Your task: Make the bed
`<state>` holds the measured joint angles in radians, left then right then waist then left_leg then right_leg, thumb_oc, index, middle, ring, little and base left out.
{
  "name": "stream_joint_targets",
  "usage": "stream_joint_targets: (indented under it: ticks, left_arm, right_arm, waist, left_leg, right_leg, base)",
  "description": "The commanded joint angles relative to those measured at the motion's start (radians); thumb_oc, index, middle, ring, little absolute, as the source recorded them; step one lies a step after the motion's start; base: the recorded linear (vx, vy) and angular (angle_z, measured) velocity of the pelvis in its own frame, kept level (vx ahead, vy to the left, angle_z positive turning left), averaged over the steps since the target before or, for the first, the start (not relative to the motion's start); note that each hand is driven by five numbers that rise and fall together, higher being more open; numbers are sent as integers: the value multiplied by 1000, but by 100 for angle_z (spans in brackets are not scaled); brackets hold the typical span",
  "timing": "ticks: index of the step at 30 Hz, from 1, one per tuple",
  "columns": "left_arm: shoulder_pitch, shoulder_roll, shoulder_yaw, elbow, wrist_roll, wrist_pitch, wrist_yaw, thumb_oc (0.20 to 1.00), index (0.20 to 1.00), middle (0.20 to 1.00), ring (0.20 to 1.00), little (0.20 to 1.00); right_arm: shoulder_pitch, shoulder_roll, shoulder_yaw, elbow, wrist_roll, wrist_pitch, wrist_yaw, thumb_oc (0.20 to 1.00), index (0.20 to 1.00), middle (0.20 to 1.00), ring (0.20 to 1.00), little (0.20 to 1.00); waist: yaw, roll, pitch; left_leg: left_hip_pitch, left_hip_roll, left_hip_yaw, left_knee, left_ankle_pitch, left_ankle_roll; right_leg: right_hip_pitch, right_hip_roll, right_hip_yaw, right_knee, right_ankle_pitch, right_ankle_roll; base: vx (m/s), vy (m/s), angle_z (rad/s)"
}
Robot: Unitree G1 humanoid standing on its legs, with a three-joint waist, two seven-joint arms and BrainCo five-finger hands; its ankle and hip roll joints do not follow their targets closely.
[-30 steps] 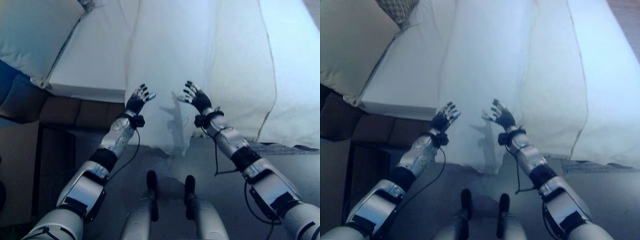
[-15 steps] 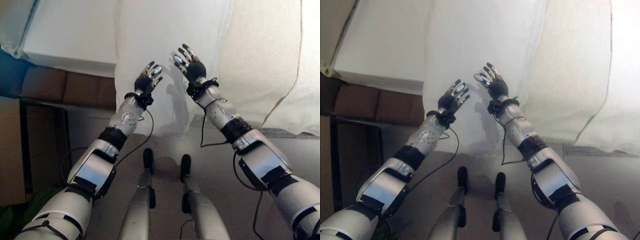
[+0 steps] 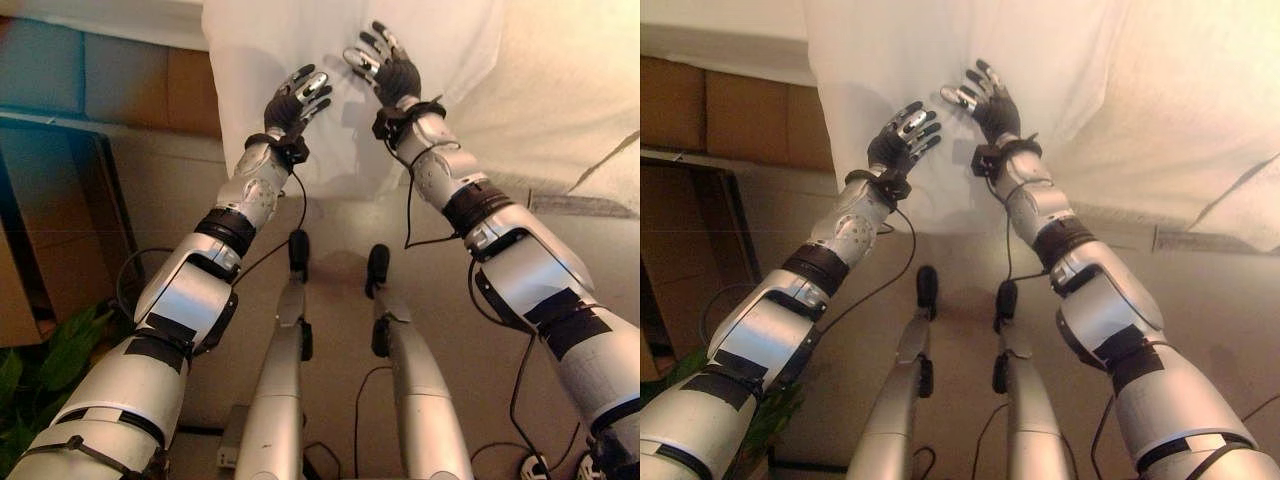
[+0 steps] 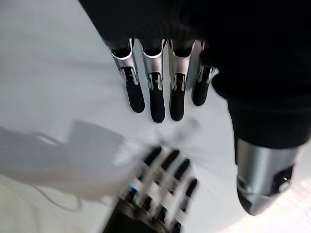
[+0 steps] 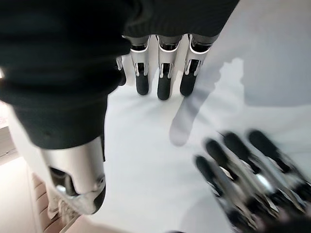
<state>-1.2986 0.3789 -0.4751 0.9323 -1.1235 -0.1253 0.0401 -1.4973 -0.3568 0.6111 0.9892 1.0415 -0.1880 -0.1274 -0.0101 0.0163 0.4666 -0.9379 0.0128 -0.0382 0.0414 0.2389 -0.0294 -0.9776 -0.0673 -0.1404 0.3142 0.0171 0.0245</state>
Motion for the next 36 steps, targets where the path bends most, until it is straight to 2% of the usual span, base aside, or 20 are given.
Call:
stream_joint_targets:
  ticks: [1, 3, 6, 9, 13, 15, 19, 22, 24, 26, 27, 28, 30, 31, 32, 33, 34, 36]
  left_arm:
    - [-130, 28, 8, 86, 16, -46, 55, 1000, 1000, 1000, 1000, 1000]
    - [-124, 45, 15, 110, 54, -84, 136, 1000, 1000, 1000, 1000, 1000]
    - [-66, 51, 21, 113, 124, -80, 207, 1000, 1000, 1000, 1000, 1000]
    - [-2, 48, 58, 123, 151, -76, 231, 1000, 1000, 1000, 1000, 1000]
    - [120, 50, 105, 123, 208, -57, 204, 1000, 1000, 1000, 1000, 1000]
    - [220, 51, 159, 123, 236, -49, 195, 1000, 1000, 1000, 1000, 1000]
    - [336, 49, 218, 132, 256, -44, 185, 1000, 1000, 1000, 1000, 1000]
    - [436, 45, 269, 163, 292, -36, 184, 1000, 1000, 1000, 1000, 1000]
    - [473, 44, 277, 166, 309, -33, 183, 1000, 1000, 1000, 1000, 1000]
    - [595, 28, 289, 154, 387, -29, 180, 1000, 1000, 1000, 1000, 1000]
    - [596, 28, 289, 153, 387, -29, 181, 1000, 1000, 1000, 1000, 1000]
    - [680, 2, 297, 167, 444, -20, 160, 1000, 1000, 1000, 1000, 1000]
    - [775, -19, 330, 181, 473, -14, 147, 1000, 1000, 1000, 1000, 1000]
    - [775, -19, 330, 180, 473, -14, 147, 1000, 1000, 1000, 1000, 1000]
    - [859, -50, 354, 200, 517, -8, 135, 1000, 1000, 1000, 1000, 1000]
    - [859, -50, 354, 200, 517, -8, 135, 1000, 1000, 1000, 1000, 1000]
    - [940, -68, 343, 202, 601, 4, 114, 1000, 1000, 1000, 1000, 1000]
    - [1009, -66, 331, 219, 709, 16, 93, 1000, 1000, 1000, 1000, 1000]
  right_arm:
    - [-20, 2, 56, 49, -22, 21, -39, 1000, 1000, 1000, 1000, 1000]
    - [-11, -9, 69, 72, -83, 15, -90, 1000, 1000, 1000, 1000, 1000]
    - [41, -15, 66, 86, -193, 28, -149, 1000, 1000, 1000, 1000, 1000]
    - [74, -27, 72, 136, -316, 60, -160, 1000, 1000, 1000, 1000, 1000]
    - [150, -96, 46, 224, -415, 93, -153, 1000, 1000, 1000, 1000, 1000]
    - [256, -127, -26, 259, -440, 104, -148, 1000, 1000, 1000, 1000, 1000]
    - [399, -141, -101, 279, -486, 115, -154, 1000, 1000, 1000, 1000, 1000]
    - [557, -145, -216, 310, -476, 113, -165, 1000, 1000, 1000, 1000, 1000]
    - [608, -143, -233, 312, -494, 119, -167, 1000, 1000, 1000, 1000, 1000]
    - [769, -131, -290, 298, -528, 117, -158, 1000, 1000, 1000, 1000, 1000]
    - [770, -130, -290, 297, -528, 117, -159, 1000, 1000, 1000, 1000, 1000]
    - [876, -103, -312, 268, -566, 106, -147, 1000, 1000, 1000, 1000, 1000]
    - [980, -77, -337, 225, -589, 103, -132, 1000, 1000, 1000, 1000, 1000]
    - [981, -77, -337, 225, -589, 103, -132, 1000, 1000, 1000, 1000, 1000]
    - [1070, -55, -375, 188, -604, 97, -114, 1000, 1000, 1000, 1000, 1000]
    - [1070, -55, -375, 188, -604, 97, -114, 1000, 1000, 1000, 1000, 1000]
    - [1149, -42, -400, 172, -630, 98, -93, 1000, 1000, 1000, 1000, 1000]
    - [1216, -31, -405, 157, -687, 102, -73, 1000, 1000, 1000, 1000, 1000]
  waist:
    - [3, -14, 53]
    - [2, -16, 53]
    - [-1, -14, 53]
    - [0, -8, 53]
    - [5, 3, 53]
    - [6, 11, 53]
    - [2, 11, 53]
    - [-6, 14, 53]
    - [-7, 15, 53]
    - [-13, 15, 53]
    - [-13, 15, 53]
    - [-18, 10, 53]
    - [-23, 5, 53]
    - [-23, 5, 53]
    - [-26, 1, 41]
    - [-26, 1, 41]
    - [-29, 4, -12]
    - [-32, 3, -72]
  left_leg:
    - [19, -45, 7, 89, -166, -33]
    - [-8, -44, 13, 93, -167, -37]
    - [-37, -48, 18, 112, -172, -37]
    - [-47, -53, 19, 128, -177, -34]
    - [-44, -58, 18, 152, -186, -26]
    - [-39, -62, 19, 173, -194, -22]
    - [-14, -65, 24, 187, -200, -20]
    - [34, -72, 29, 192, -204, -19]
    - [56, -73, 29, 191, -204, -19]
    - [143, -79, 28, 182, -201, -20]
    - [144, -79, 28, 181, -200, -20]
    - [229, -82, 27, 169, -199, -20]
    - [339, -82, 27, 141, -198, -18]
    - [340, -82, 27, 140, -198, -18]
    - [443, -81, 32, 106, -169, -11]
    - [444, -81, 31, 106, -169, -11]
    - [545, -77, 31, 61, -166, -10]
    - [642, -71, 34, 12, -162, -13]
  right_leg:
    - [64, 29, 14, -185, 45, 65]
    - [38, 24, 6, -188, 52, 69]
    - [16, 21, 1, -182, 56, 67]
    - [1, 18, 0, -156, 48, 63]
    - [-2, 10, -1, -117, 34, 59]
    - [1, 9, -1, -90, 23, 54]
    - [20, 7, -5, -65, 7, 49]
    - [60, 4, -9, -32, -12, 45]
    - [78, 1, -11, -22, -20, 43]
    - [163, -6, -20, -10, -36, 41]
    - [164, -6, -20, -11, -36, 41]
    - [250, -8, -22, -15, -43, 40]
    - [357, -6, -22, -31, -48, 42]
    - [357, -6, -22, -31, -47, 42]
    - [467, -5, -26, -65, -25, 39]
    - [468, -5, -26, -65, -25, 39]
    - [572, -3, -31, -108, -25, 46]
    - [674, 3, -32, -164, -20, 55]
  base:
    - [0, 0, 0]
    - [1, 8, 2]
    - [1, 6, 1]
    - [-11, 13, 4]
    - [-23, 14, 3]
    - [-24, 0, 10]
    - [-28, -6, 7]
    - [-49, 10, 3]
    - [-47, 6, 6]
    - [-78, 6, 2]
    - [-88, 22, 3]
    - [-40, 35, 4]
    - [-25, 20, 2]
    - [-39, 26, -8]
    - [-29, 22, -11]
    - [68, 8, -15]
    - [148, -25, -8]
    - [171, -28, -8]
